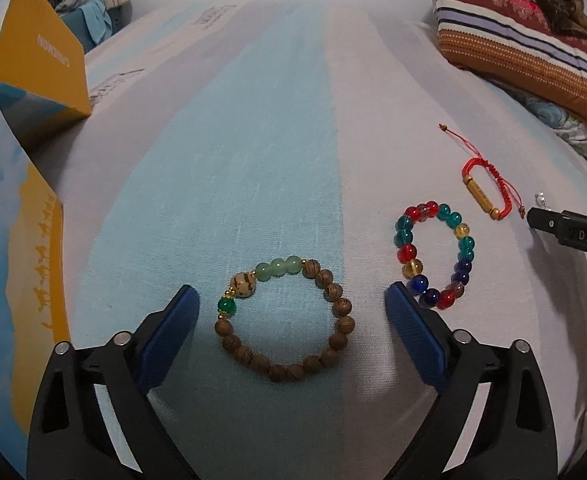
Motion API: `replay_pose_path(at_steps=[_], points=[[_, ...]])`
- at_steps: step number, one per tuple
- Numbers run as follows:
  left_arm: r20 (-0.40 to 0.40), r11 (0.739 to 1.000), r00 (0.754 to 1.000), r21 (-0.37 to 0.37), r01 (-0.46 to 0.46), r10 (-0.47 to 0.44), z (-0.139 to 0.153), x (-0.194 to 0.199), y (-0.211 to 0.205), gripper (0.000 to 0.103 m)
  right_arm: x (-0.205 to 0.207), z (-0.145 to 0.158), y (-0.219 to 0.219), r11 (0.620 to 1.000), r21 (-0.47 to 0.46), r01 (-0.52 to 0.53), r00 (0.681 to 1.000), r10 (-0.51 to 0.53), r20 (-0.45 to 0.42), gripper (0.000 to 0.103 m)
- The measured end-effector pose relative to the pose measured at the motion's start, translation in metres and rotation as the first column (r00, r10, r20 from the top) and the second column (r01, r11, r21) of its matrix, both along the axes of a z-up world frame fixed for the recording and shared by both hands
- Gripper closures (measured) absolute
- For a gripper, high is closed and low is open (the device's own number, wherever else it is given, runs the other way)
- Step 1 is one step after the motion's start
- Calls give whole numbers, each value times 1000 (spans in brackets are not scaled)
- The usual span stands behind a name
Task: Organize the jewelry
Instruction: 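Grasp the wooden-bead bracelet with left tool while right tool grasps pearl earrings, then carry the wooden-bead bracelet and pearl earrings over the white box with both tools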
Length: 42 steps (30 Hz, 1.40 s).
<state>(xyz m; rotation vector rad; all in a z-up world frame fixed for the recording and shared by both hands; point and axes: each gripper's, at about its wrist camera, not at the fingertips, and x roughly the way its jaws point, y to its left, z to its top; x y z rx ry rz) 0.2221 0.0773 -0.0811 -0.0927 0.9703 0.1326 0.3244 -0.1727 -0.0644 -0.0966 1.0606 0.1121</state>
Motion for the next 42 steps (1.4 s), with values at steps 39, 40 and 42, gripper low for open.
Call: replay_pose_path(at_steps=[39,40,42], points=[[39,999,998,22,41,-42,27,-15,-12,96,-25,30,-6,996,78,37,997,-42,68,91],[36,999,998,21,40,-41,28,-15,-13,96,-26,29,-6,995,85,43,997,-48,57,91],[36,999,999,23,40,-40,31,-16,-15,96,-27,29,-4,995,86,44,998,-48,50,91]])
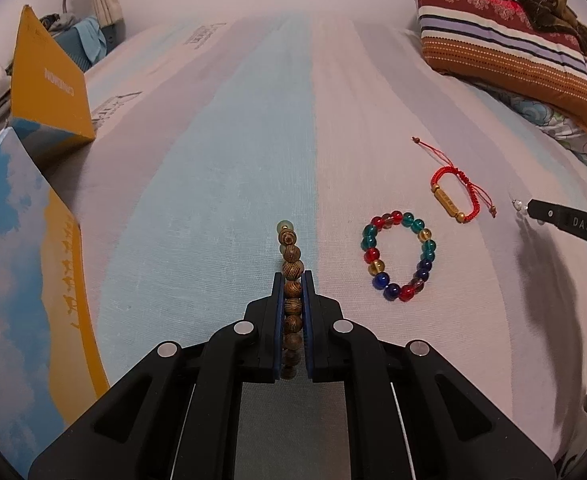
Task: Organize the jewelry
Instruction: 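Carry the wooden-bead bracelet and pearl earrings over the white box with both tools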
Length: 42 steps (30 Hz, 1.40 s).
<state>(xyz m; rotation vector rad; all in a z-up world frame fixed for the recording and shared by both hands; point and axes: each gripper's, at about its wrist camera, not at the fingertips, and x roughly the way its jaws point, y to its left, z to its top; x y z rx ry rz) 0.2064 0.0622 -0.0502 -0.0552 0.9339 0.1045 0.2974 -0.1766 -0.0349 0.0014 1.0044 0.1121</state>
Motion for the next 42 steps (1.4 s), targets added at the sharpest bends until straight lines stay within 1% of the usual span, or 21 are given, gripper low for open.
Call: replay_pose_path(at_steps=[9,13,17,22,25,34,42], points=[[7,1000,1000,8,2,-2,22,-7,-6,96,-13,23,13,1000,4,-27,999,27,22,91],[14,1000,1000,12,2,-2,33,-12,-7,96,-26,38,24,999,-1,-37,998,37,41,91],[22,1000,1000,1,1,-1,45,-19,-4,96,-43,49,40,998,-7,-56,997,56,58,91],[46,1000,999,3,-5,5,64,-32,-1,96,-61,62,58,997,-5,-79,995,79,67,91],[55,1000,998,-1,-7,7,75,-40,3,96,-68,68,64,996,-2,-90,994,90,66,91],[100,999,995,16,-29,27,110,-65,16,96,-94,101,89,992,0,-125,987,125,105,91],[121,998,991,23,-61,58,131,-83,37,96,-113,124,120,987,4,-161,979,159,130,91]])
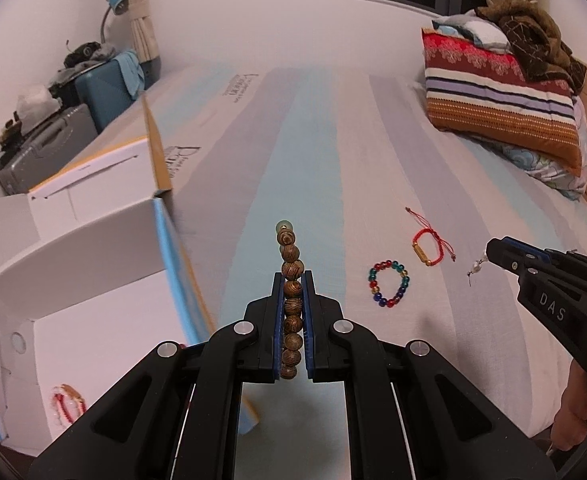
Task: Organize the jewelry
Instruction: 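Carry the wooden-bead bracelet and pearl earrings over the white box with both tools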
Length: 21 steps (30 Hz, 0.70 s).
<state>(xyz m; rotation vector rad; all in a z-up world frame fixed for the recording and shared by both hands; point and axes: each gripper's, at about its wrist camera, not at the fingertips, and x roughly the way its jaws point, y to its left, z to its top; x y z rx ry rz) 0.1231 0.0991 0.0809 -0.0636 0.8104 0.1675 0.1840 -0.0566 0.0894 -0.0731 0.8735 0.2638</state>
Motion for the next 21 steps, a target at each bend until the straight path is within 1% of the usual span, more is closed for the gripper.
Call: replay_pose_path(at_steps=[7,14,21], points=[[14,998,998,-4,-59,59,10,-24,38,96,-16,14,34,999,16,-48,999,48,23,91],[16,991,991,-9,-130,131,12,-51,83,96,-35,21,87,993,0,-121,992,120,43,91],[17,976,976,-12,-216,217,15,-82,135,96,-55,25,146,977,-1,-214,975,214,60,91]])
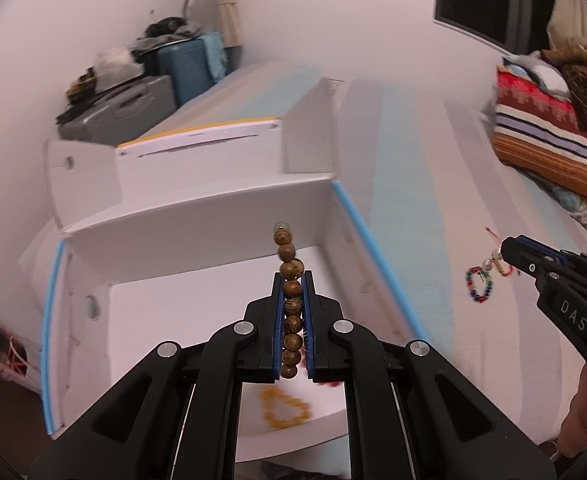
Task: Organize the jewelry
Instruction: 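Carry the wooden-bead bracelet and pearl earrings over the white box with both tools, then open both tools to drop the bracelet and earrings into the box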
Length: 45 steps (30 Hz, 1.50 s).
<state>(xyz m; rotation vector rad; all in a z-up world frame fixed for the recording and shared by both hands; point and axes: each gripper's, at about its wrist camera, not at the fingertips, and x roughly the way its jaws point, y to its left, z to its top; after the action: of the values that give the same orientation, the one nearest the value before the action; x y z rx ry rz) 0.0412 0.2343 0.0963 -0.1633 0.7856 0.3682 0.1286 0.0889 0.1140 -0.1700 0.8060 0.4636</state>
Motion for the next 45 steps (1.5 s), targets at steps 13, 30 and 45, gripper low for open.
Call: replay_pose_path(at_steps=[13,30,45], points=[[-34,992,991,-14,-126,126,-12,-49,75,96,-34,-12,93,986,-3,-169,985,169,-21,91],[-150,985,977,-67,-161,150,-60,-49,106,96,-26,-76,128,978,-95,-186,971,168,-170,91],[-187,982,968,-56,-180,167,-70,-51,108,85,-24,-87,135,976,-94,-194,965,173,-199,73]])
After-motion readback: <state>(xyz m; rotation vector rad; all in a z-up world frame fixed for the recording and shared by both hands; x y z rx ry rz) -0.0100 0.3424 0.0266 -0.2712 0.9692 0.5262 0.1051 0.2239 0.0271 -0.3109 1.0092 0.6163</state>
